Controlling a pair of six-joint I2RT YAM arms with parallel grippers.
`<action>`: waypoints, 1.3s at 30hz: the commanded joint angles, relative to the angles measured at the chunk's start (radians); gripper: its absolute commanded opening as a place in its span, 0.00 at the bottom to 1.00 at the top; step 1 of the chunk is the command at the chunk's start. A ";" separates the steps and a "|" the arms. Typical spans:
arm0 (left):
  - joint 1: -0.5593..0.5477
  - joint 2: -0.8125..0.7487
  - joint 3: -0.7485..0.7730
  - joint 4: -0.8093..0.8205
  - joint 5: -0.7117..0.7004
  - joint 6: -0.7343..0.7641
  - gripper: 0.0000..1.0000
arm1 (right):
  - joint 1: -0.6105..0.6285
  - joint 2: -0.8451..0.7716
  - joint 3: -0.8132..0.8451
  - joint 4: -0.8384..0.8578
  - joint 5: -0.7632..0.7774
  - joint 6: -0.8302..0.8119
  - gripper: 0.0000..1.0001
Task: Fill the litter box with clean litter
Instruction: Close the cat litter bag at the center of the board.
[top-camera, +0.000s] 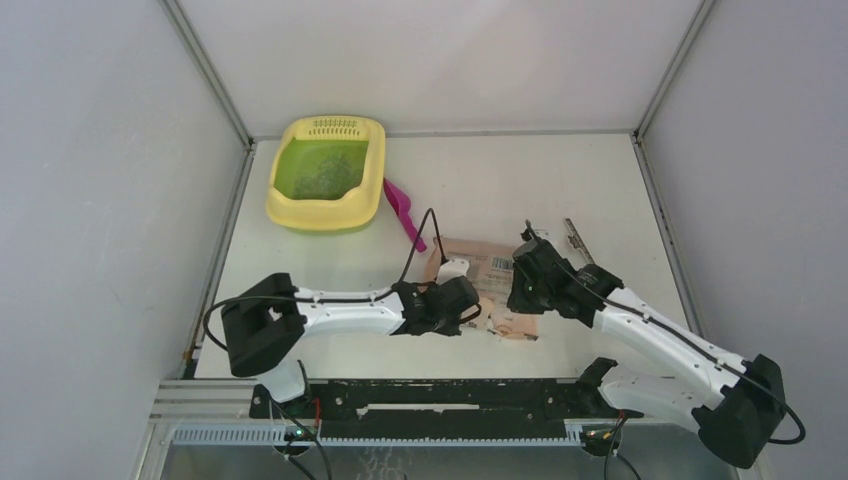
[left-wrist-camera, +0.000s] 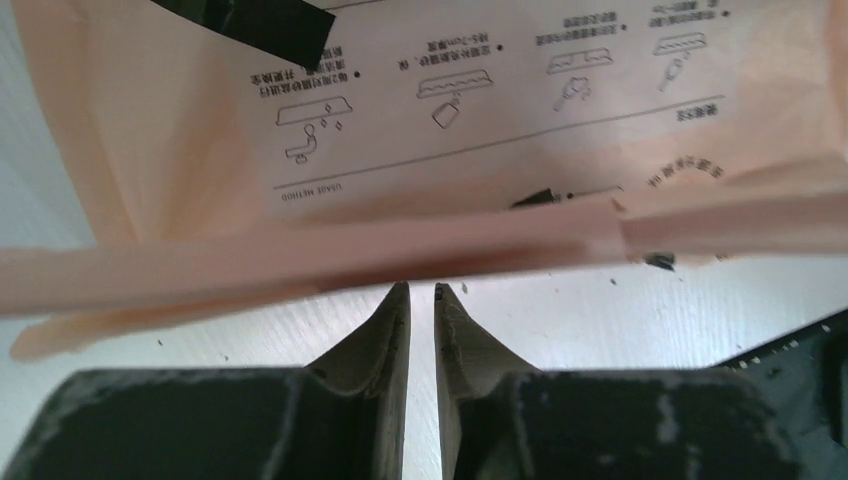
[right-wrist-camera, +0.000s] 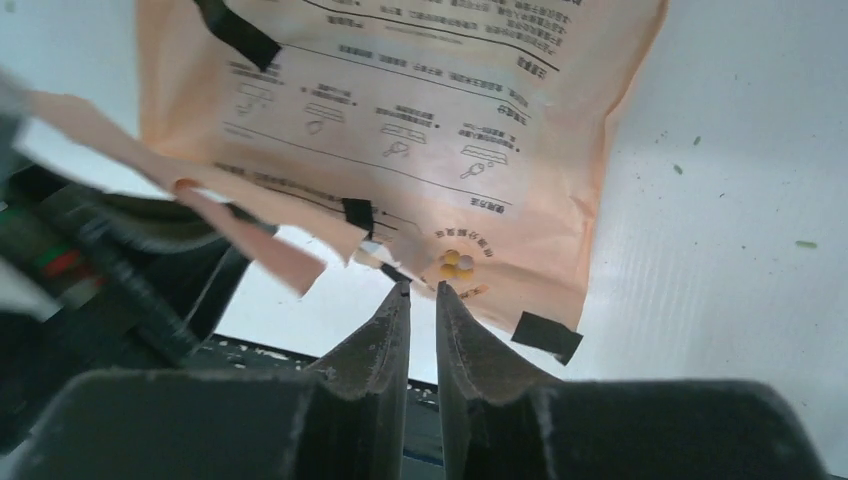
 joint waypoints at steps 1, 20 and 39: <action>0.037 0.043 0.079 0.045 0.009 0.032 0.18 | 0.055 -0.043 0.029 -0.080 0.012 0.022 0.21; 0.159 0.113 0.086 0.126 0.077 0.070 0.18 | 0.274 0.142 -0.050 0.061 0.009 0.157 0.19; 0.240 0.190 0.032 0.214 0.101 0.076 0.17 | -0.169 0.241 -0.141 0.219 -0.174 -0.058 0.19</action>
